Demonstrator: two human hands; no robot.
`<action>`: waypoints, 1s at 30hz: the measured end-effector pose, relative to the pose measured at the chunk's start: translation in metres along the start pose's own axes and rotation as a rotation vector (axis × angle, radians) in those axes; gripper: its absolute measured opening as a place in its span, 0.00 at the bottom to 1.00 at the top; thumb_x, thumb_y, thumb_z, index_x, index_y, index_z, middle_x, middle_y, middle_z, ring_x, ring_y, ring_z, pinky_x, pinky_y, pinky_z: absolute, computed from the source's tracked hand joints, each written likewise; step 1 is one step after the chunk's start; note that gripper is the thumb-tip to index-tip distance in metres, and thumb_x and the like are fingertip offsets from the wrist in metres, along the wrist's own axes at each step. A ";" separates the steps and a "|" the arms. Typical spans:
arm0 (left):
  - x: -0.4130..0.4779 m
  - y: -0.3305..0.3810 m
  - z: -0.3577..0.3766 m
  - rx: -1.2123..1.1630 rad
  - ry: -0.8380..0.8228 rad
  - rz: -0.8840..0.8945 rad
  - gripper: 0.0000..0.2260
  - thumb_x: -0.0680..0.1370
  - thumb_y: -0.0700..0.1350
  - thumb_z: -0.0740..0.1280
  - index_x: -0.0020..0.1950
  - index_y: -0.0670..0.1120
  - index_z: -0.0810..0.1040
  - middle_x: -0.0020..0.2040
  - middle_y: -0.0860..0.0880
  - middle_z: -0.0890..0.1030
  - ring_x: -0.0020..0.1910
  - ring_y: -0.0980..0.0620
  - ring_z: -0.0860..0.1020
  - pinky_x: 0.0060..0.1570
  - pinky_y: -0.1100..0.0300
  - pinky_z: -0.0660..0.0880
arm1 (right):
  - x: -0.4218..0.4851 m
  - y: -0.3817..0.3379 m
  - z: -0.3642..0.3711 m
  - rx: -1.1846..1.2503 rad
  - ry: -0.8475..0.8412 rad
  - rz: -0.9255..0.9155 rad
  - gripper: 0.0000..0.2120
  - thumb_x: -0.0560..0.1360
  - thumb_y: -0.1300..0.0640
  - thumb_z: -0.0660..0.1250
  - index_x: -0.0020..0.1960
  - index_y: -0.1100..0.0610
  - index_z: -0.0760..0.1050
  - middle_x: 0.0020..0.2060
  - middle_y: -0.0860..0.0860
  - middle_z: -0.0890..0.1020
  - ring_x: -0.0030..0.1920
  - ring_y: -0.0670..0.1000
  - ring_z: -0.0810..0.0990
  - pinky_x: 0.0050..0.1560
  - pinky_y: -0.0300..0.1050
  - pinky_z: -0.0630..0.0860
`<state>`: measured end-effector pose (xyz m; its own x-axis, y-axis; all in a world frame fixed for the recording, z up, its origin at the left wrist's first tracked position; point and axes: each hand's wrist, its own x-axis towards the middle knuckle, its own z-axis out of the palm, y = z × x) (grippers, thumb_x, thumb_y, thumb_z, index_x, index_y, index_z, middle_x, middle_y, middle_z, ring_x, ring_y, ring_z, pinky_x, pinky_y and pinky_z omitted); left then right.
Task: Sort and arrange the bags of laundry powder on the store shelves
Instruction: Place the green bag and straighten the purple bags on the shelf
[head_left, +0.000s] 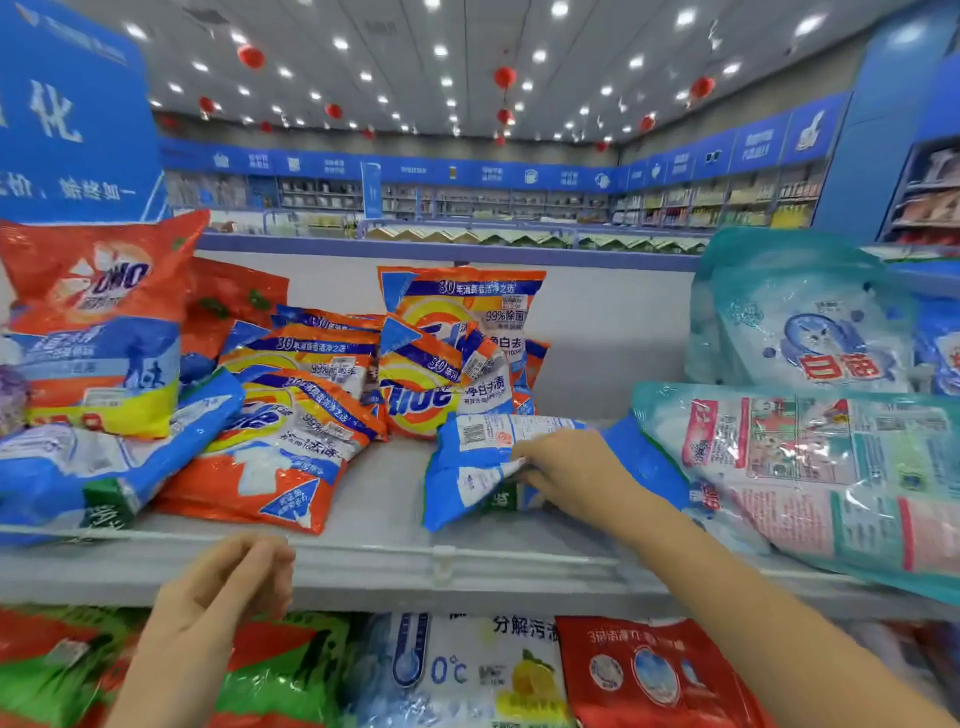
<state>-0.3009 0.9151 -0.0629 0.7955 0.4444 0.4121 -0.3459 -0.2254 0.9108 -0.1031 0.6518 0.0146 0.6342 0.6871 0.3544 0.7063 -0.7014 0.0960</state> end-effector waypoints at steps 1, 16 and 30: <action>0.005 0.008 0.009 -0.001 -0.017 -0.010 0.19 0.71 0.62 0.69 0.45 0.45 0.80 0.31 0.48 0.79 0.31 0.56 0.77 0.33 0.67 0.76 | 0.004 0.004 -0.005 0.072 0.038 0.061 0.11 0.78 0.49 0.61 0.54 0.54 0.78 0.49 0.53 0.82 0.52 0.56 0.78 0.42 0.46 0.69; 0.086 0.061 0.148 0.483 -0.441 0.385 0.35 0.70 0.50 0.76 0.73 0.52 0.64 0.64 0.55 0.76 0.60 0.57 0.75 0.57 0.63 0.74 | 0.021 0.017 -0.089 0.706 -0.079 0.079 0.17 0.78 0.57 0.63 0.31 0.51 0.72 0.22 0.39 0.76 0.25 0.37 0.72 0.29 0.31 0.67; 0.139 0.053 0.155 0.056 -0.158 -0.100 0.19 0.65 0.68 0.58 0.39 0.53 0.67 0.38 0.49 0.69 0.36 0.53 0.67 0.37 0.57 0.64 | -0.050 0.121 -0.050 1.017 0.000 0.227 0.18 0.73 0.53 0.70 0.60 0.40 0.72 0.60 0.35 0.77 0.63 0.37 0.73 0.66 0.43 0.66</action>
<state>-0.1314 0.8303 0.0387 0.8942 0.3263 0.3065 -0.2365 -0.2369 0.9423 -0.0651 0.5231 0.0549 0.7854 0.5586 0.2664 0.5021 -0.3234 -0.8021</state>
